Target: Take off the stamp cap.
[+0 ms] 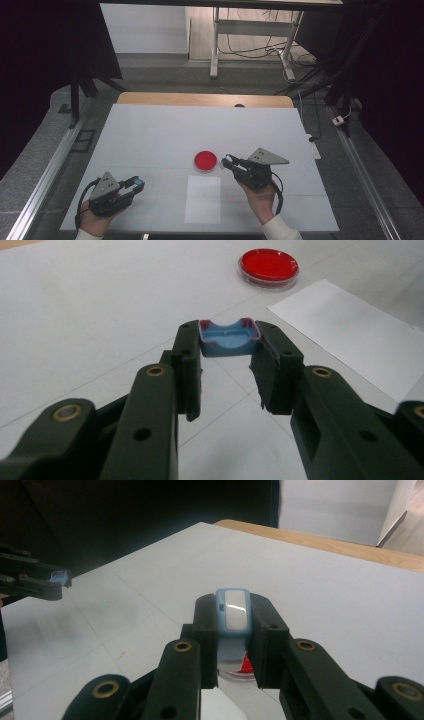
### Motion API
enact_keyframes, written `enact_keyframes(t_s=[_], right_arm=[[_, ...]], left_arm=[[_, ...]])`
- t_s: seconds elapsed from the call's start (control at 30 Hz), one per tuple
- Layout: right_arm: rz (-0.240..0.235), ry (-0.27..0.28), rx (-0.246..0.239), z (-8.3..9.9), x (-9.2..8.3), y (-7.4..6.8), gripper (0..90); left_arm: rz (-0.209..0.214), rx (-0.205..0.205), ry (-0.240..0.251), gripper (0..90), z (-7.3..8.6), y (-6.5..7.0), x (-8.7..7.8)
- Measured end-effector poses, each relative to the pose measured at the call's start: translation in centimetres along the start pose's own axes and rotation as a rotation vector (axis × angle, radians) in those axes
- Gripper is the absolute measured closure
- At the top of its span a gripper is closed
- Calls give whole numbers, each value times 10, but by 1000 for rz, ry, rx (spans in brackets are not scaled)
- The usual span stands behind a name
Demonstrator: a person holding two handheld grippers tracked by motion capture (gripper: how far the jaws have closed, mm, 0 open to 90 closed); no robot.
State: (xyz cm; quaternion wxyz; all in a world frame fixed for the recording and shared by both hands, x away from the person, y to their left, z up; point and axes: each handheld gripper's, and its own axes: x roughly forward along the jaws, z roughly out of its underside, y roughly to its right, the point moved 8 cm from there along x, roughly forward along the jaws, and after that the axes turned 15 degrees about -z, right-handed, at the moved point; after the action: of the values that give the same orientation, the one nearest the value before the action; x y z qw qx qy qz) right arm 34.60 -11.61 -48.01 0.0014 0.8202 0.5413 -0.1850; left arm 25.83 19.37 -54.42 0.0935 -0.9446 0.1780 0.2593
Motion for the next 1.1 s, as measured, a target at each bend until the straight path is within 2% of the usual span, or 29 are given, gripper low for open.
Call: enact_keyframes(t_s=[0.5,0.67,1.1], right_arm=[[-3,-14,-13,1,3,1,753],[2,-23,-32,-1,5,3,752],[-3,-55,-43,-8,19,12,752]], left_arm=[[6,1,-10,653,2,-1,3],[8,4,-13,653,2,-1,3],[5,5,-17,653,4,-1,4]])
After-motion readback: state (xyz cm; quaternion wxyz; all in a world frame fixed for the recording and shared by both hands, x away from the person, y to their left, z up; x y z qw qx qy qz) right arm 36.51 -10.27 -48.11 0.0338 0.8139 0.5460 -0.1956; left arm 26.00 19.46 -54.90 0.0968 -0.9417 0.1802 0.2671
